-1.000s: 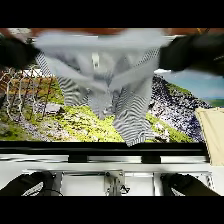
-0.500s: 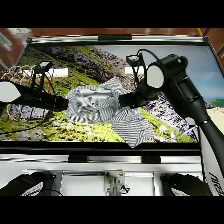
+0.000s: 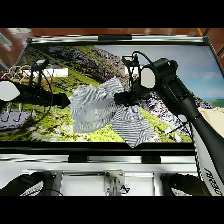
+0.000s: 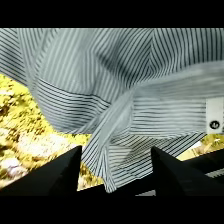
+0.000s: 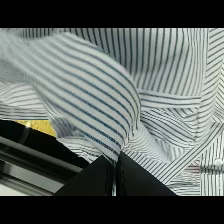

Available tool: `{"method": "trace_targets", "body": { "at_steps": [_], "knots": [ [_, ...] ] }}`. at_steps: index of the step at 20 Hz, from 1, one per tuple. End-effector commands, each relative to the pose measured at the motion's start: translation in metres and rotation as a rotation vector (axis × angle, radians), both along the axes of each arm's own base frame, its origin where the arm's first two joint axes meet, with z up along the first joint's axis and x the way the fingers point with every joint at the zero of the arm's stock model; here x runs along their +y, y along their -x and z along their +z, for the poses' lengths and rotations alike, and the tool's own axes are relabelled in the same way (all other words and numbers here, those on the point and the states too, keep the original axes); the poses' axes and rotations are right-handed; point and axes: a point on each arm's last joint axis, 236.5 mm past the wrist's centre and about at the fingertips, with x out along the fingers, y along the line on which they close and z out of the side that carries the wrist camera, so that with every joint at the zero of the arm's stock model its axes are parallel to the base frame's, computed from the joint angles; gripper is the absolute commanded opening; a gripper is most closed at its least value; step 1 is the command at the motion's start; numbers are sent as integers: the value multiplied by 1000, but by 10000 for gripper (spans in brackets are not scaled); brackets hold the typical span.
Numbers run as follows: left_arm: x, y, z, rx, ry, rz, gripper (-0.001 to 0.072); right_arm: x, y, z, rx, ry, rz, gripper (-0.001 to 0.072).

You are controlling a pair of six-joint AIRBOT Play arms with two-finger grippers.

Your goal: Fold the shirts.

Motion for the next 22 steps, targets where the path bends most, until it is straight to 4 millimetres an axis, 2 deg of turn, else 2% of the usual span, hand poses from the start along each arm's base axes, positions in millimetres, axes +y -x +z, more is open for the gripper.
{"method": "trace_targets", "body": {
  "at_steps": [1,3,4,6,8,10,12,18,22],
  "knots": [
    [54,3,23,-1,-93,52,583,2,-4,1,-15,-7,-3,73],
    [100,2,41,-55,-144,139,609,2,-4,0,-15,-6,-2,73],
    [127,6,43,-58,-174,196,609,2,-4,0,-15,-5,-2,73],
    [170,18,27,-14,-200,291,608,2,-4,0,-15,-5,-2,73],
    [197,27,-12,52,-183,363,609,2,-4,0,-15,-5,-2,73],
    [206,31,-50,82,-122,429,607,2,-4,0,-20,-2,12,73],
    [212,28,-77,66,-109,459,607,2,-4,0,-21,0,18,73],
    [230,2,-114,26,-127,484,606,3,-3,0,-14,-8,8,73],
    [235,-5,-143,72,-131,470,605,4,-2,1,-11,-14,10,73]
  ]
}}
